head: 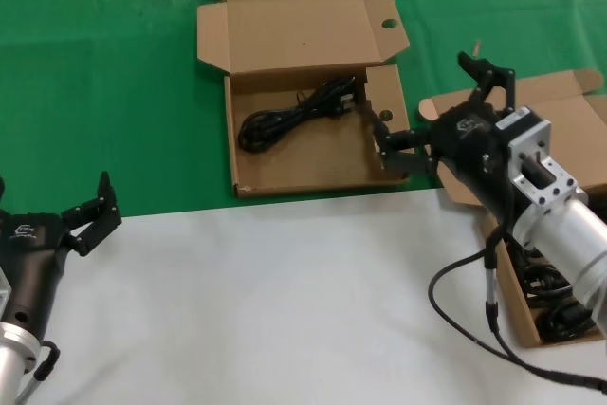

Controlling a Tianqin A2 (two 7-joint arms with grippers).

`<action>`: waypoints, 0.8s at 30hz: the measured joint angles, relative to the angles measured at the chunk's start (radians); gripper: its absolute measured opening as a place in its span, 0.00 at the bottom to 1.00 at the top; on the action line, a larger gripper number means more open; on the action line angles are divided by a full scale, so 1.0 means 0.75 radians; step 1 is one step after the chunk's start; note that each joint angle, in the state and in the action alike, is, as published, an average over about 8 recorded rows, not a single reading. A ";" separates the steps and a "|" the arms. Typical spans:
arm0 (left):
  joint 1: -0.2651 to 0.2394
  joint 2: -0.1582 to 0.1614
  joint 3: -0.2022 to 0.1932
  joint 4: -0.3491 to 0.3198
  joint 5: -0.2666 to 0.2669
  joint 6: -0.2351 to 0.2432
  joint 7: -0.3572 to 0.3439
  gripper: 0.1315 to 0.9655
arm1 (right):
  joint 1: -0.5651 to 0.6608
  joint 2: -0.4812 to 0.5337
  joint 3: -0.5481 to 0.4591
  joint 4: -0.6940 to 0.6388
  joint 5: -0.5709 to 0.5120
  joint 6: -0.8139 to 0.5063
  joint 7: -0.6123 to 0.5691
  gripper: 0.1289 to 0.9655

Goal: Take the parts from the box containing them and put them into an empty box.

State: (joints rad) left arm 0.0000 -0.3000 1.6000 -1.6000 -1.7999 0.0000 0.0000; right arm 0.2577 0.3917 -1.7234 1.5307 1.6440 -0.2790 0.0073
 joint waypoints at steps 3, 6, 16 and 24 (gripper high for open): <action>0.000 0.000 0.000 0.000 0.000 0.000 0.000 0.87 | -0.038 -0.014 0.018 0.010 0.023 0.041 -0.001 1.00; 0.000 0.000 0.000 0.000 0.000 0.000 0.000 0.92 | -0.075 -0.027 0.036 0.020 0.046 0.082 -0.002 1.00; 0.000 0.000 0.000 0.000 0.000 0.000 0.000 0.98 | -0.203 -0.072 0.097 0.054 0.122 0.219 -0.006 1.00; 0.000 0.000 0.000 0.000 0.000 0.000 0.000 1.00 | -0.293 -0.104 0.140 0.079 0.177 0.317 -0.008 1.00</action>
State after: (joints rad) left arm 0.0000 -0.3000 1.6000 -1.6000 -1.7999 0.0000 0.0000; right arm 0.0380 0.3135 -1.6182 1.5898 1.7770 -0.0411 0.0010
